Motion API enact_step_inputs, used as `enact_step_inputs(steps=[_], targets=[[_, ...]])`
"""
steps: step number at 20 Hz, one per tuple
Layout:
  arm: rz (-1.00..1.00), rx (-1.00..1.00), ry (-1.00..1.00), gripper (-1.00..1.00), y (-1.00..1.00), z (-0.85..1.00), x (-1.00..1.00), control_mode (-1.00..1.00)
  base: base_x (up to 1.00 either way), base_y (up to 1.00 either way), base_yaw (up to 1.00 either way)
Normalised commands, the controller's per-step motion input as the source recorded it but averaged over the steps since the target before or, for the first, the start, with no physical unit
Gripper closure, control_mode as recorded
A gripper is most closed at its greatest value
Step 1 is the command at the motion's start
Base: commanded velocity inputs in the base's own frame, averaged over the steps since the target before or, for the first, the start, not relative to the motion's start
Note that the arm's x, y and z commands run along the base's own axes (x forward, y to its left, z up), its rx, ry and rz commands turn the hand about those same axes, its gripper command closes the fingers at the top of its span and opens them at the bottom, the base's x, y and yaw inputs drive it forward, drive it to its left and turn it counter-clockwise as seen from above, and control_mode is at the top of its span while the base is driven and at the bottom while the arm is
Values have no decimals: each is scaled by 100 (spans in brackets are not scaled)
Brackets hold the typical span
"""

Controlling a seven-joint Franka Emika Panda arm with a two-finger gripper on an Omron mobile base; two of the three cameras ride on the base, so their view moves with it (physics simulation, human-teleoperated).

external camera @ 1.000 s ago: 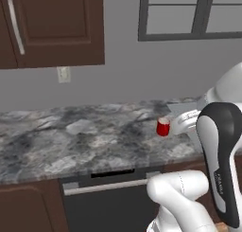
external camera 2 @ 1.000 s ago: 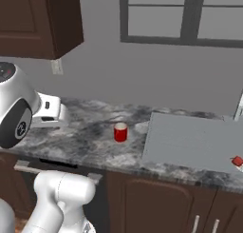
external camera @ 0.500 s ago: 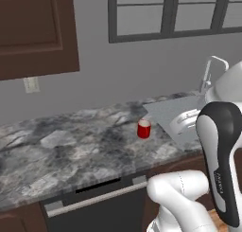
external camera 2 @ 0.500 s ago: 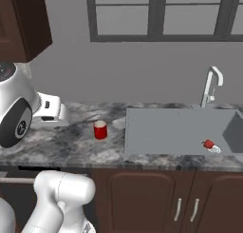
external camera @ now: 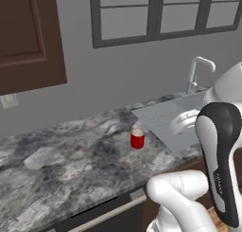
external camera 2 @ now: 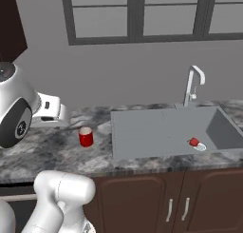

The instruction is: Clear the mugs and bowl far away from the sink.

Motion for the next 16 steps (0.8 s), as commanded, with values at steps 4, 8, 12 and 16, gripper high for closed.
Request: enact_step_inputs(steps=[4, 8, 12, 16], targets=[[0, 0, 0, -100, 0, 0, 0, 100, 7, 0, -16], [0, 0, 0, -100, 0, 0, 0, 100, 2, 0, 0], [0, 0, 0, -100, 0, 0, 0, 100, 12, 0, 19], [0, 0, 0, -100, 0, 0, 0, 100, 19, -1, 23]])
